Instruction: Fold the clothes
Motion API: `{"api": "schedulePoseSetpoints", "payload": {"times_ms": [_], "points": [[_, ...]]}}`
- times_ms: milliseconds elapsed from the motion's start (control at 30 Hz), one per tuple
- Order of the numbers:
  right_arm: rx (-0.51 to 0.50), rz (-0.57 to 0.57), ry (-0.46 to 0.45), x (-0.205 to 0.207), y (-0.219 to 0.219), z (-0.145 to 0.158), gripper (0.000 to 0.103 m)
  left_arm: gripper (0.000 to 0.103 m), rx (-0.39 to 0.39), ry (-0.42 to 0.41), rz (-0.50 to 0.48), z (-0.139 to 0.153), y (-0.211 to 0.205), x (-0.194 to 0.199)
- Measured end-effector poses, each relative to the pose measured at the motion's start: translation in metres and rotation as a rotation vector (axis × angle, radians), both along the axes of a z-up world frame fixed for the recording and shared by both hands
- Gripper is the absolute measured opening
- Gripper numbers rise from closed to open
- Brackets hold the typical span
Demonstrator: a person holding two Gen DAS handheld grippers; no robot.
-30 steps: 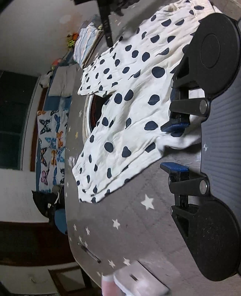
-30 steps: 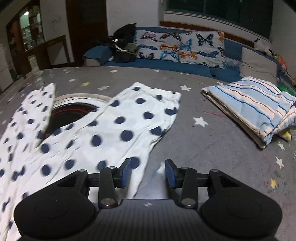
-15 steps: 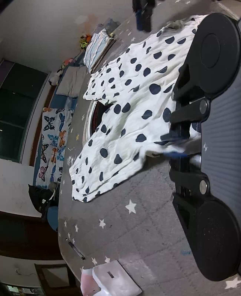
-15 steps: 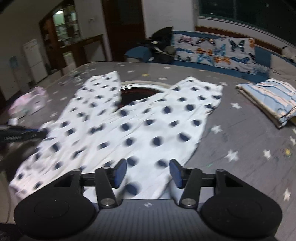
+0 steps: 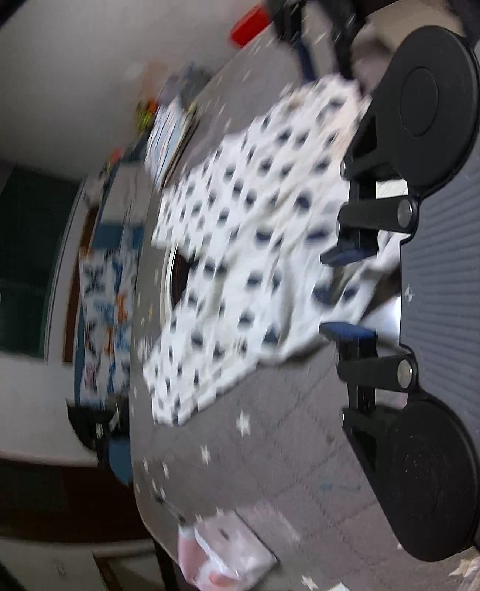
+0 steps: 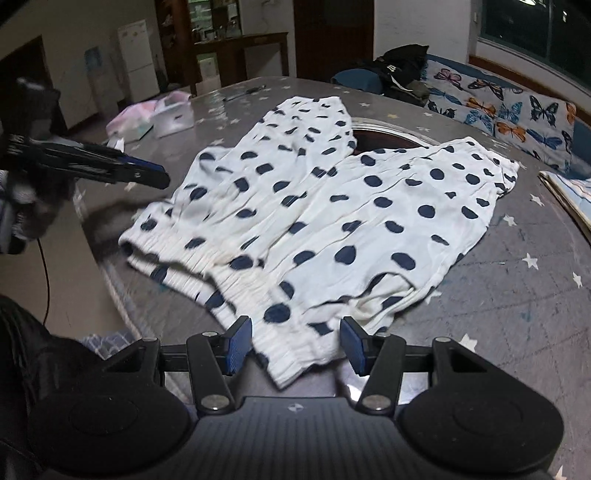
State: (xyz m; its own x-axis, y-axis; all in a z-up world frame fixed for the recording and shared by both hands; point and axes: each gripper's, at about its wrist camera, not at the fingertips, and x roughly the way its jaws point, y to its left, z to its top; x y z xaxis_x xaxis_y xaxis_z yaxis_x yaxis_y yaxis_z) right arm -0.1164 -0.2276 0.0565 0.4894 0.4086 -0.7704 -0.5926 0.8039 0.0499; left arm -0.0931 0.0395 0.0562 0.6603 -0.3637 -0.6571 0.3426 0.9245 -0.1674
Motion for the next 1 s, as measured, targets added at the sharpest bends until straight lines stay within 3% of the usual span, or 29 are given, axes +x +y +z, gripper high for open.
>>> {"api": "schedulePoseSetpoints", "payload": {"times_ms": [133,233,467,767,867,933,1000], "points": [[-0.038,0.011,-0.004,-0.006,0.004,-0.006,0.049,0.04,0.027,0.0,-0.136,-0.003,-0.022,-0.021],[-0.064,0.013,-0.011,-0.009,0.005,-0.01,0.046,0.04,0.09,-0.005,-0.18,-0.012,-0.036,-0.028],[-0.077,0.001,-0.03,-0.014,0.003,-0.012,0.039,0.04,0.156,-0.033,-0.206,-0.018,-0.043,-0.037],[-0.089,0.005,-0.059,-0.016,0.007,-0.016,0.038,0.039,0.222,-0.071,-0.216,-0.024,-0.052,-0.039],[-0.087,-0.001,-0.07,-0.017,0.006,-0.015,0.027,0.018,0.246,-0.098,-0.226,-0.023,-0.055,-0.041],[-0.081,-0.01,-0.078,-0.017,0.004,-0.011,0.019,0.001,0.211,-0.093,-0.23,-0.016,-0.051,-0.04],[-0.076,-0.018,-0.087,-0.017,0.001,-0.006,0.015,0.0,0.144,-0.069,-0.243,-0.006,-0.046,-0.038]]}}
